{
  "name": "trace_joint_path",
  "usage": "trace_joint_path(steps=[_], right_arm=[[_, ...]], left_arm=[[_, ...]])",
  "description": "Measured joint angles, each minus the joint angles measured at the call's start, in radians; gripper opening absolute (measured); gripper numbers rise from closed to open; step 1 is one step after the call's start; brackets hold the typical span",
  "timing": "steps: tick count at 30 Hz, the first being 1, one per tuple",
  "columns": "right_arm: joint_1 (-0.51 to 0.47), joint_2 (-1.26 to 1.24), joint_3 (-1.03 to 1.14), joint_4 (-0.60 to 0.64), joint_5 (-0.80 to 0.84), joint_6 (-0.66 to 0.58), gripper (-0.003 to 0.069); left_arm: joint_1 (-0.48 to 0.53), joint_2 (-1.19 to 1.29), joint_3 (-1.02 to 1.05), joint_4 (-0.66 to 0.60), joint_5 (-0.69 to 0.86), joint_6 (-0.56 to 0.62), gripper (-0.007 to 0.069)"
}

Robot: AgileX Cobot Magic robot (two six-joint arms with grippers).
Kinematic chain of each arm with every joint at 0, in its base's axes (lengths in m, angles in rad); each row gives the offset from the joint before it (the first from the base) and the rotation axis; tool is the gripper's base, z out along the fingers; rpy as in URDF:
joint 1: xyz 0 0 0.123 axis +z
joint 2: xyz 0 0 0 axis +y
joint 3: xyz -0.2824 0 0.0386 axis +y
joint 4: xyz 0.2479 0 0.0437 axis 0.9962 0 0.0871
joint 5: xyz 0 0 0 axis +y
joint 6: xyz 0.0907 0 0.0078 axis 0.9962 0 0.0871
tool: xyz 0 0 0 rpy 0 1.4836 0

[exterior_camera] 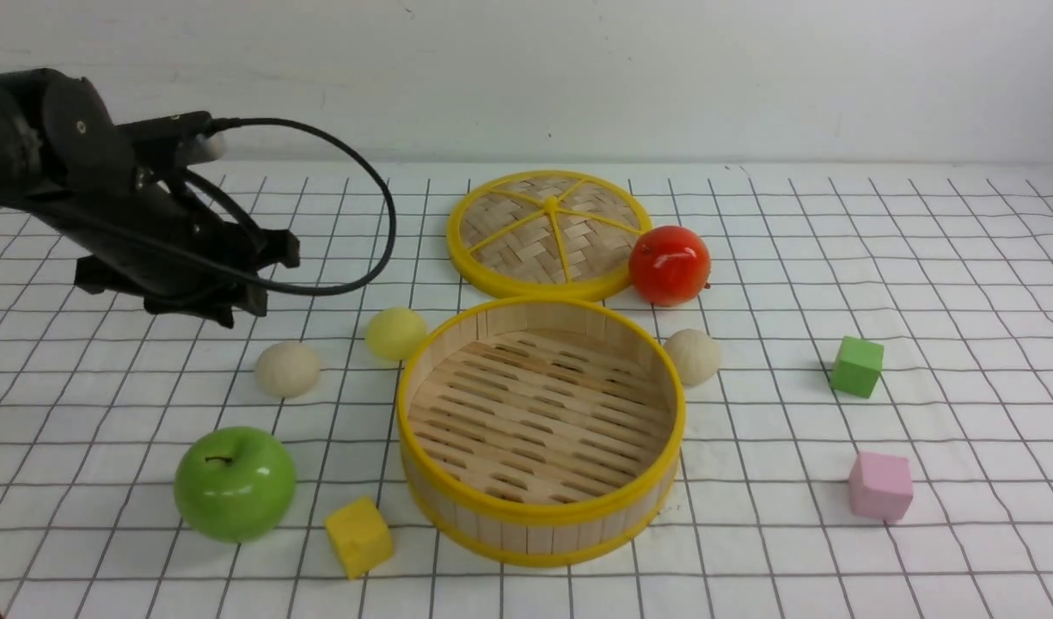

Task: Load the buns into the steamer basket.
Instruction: Use the left arm to grab a steamed stuffed bun

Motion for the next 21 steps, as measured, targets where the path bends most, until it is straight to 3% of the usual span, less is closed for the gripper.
trace_joint_path(steps=[21], right_arm=[[0.000,0.000,0.000,0.000,0.000,0.000,0.0241]], left_arm=[[-0.028,0.208,-0.022,0.094,-0.132,0.004,0.0238]])
